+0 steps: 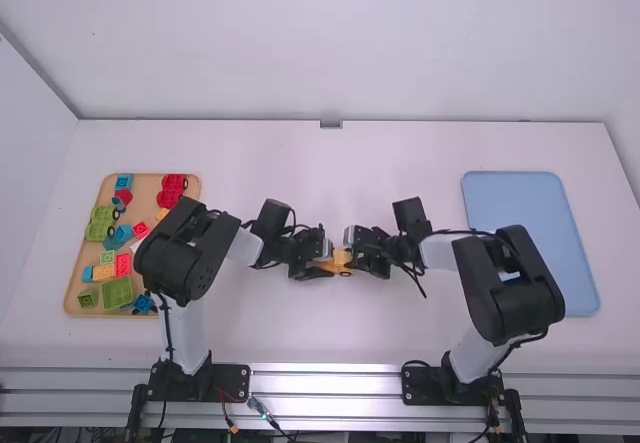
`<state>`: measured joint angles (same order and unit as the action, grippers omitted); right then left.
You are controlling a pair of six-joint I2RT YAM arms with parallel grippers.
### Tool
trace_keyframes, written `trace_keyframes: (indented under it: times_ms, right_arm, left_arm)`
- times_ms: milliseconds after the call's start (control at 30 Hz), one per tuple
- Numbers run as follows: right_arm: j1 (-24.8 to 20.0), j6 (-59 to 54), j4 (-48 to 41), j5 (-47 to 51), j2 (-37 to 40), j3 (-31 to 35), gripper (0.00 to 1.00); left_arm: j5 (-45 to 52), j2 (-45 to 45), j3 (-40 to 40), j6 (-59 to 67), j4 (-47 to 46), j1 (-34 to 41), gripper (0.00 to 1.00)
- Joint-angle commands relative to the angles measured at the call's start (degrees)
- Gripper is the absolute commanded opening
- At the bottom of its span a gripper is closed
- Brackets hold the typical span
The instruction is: Assemble lego blocks to make yellow taxi
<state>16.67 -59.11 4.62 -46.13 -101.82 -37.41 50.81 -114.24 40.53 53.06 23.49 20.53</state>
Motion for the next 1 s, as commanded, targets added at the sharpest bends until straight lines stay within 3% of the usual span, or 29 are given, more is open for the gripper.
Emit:
trace_keyframes:
  times_ms: [0, 167, 200, 300, 367, 433, 500, 767, 800, 833, 867, 900, 967]
  right_arm:
    - [-0.7, -0.7, -1.2, 2.7, -0.1, -2.0, 0.23]
    - [-0.1, -0.8, -2.0, 4.3, -0.1, -1.9, 0.24]
    - [-0.1, -0.7, -2.0, 4.7, -0.1, -1.9, 0.27]
    - [-0.1, -0.7, -2.1, 4.6, -0.1, -2.0, 0.52]
    - [-0.1, -0.7, -2.0, 4.1, -0.1, -2.0, 0.58]
    - [-0.3, -0.7, -1.7, 3.1, -0.1, -2.4, 0.78]
    - [-0.7, -0.7, -2.3, 1.6, 0.0, -3.3, 0.84]
    - [-2.9, -3.9, -2.5, -11.5, 4.9, -4.2, 0.87]
    - [-3.2, -3.7, -2.6, -12.3, 5.4, -4.1, 0.72]
    - [-3.2, -3.7, -2.6, -12.3, 5.4, -4.1, 0.72]
    - [-3.1, -3.8, -2.5, -12.5, 5.5, -3.7, 0.24]
    - [-3.0, -4.1, -2.5, -12.3, 5.5, -3.2, 0.00]
    - [-2.7, -4.2, -2.3, -12.3, 5.5, -2.4, 0.00]
  left_arm:
    - [0.7, -0.6, -0.6, 0.3, -0.5, 0.4, 0.58]
    - [0.7, -0.6, -0.6, 0.3, -0.6, 0.4, 0.59]
    - [0.7, -0.6, -0.6, 0.3, -0.5, 0.4, 0.58]
    - [0.7, -0.6, -0.6, 0.3, -0.5, 0.4, 0.58]
    - [0.7, -0.6, -0.6, 0.3, -0.5, 0.4, 0.59]
    - [0.7, -0.6, -0.6, 0.3, -0.5, 0.4, 0.59]
    - [0.7, -0.6, -0.6, 0.3, -0.5, 0.4, 0.59]
    - [0.7, -0.6, -0.6, 0.3, -0.5, 0.4, 0.59]
    - [0.7, -0.6, -0.6, 0.3, -0.5, 0.4, 0.59]
    - [0.7, -0.6, -0.6, 0.3, -0.5, 0.4, 0.59]
    - [0.7, -0.6, -0.6, 0.3, -0.5, 0.4, 0.59]
    - [0.7, -0.6, -0.6, 0.3, -0.5, 0.4, 0.58]
    - [0.8, -0.6, -0.6, 0.3, -0.5, 0.4, 0.58]
